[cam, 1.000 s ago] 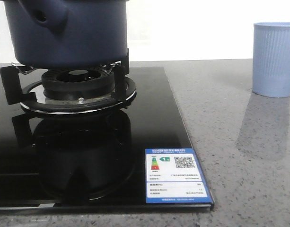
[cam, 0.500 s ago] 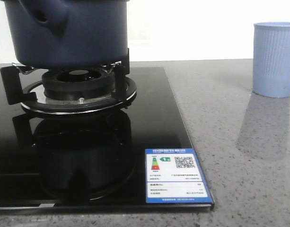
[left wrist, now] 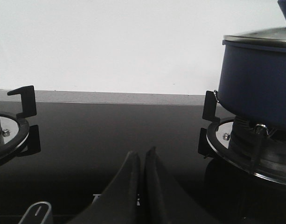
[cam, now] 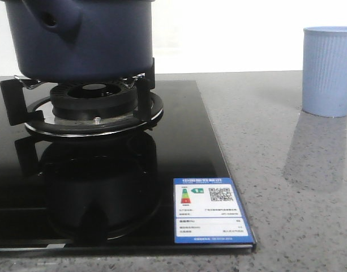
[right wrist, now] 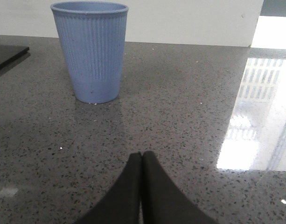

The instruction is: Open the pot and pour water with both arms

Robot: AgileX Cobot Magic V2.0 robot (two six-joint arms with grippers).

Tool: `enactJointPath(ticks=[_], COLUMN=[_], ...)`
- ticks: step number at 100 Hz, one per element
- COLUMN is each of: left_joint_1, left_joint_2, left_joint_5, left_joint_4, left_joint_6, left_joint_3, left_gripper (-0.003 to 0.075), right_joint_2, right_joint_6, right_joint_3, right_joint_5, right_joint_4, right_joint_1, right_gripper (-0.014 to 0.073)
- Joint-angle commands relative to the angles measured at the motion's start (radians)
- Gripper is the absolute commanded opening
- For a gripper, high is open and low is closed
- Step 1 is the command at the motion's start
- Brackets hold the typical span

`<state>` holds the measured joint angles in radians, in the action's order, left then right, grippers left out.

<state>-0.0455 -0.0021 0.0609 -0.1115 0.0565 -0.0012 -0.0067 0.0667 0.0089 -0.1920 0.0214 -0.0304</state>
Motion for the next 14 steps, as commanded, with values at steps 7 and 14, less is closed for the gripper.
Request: enactJointPath(ticks=[7, 14], left_joint_1=[0.001, 0.001], left_joint_2=[-0.026, -0.026], left_joint_5=[-0.073, -0.073], left_joint_4=[-0.008, -0.008], left_joint_6=[-0.009, -0.009], left_joint_3=[0.013, 0.013], left_gripper=[-0.0016, -0.0016], right_joint_2=[-0.025, -0.025], right_joint_6=[0.013, 0.013], right_joint_3=[0.017, 0.017], right_joint_5=[0.068, 0.068], right_joint_4=[-0.001, -0.001], right_joint_1=[-0.006, -0.006], right_gripper=[-0.0061, -0.0061])
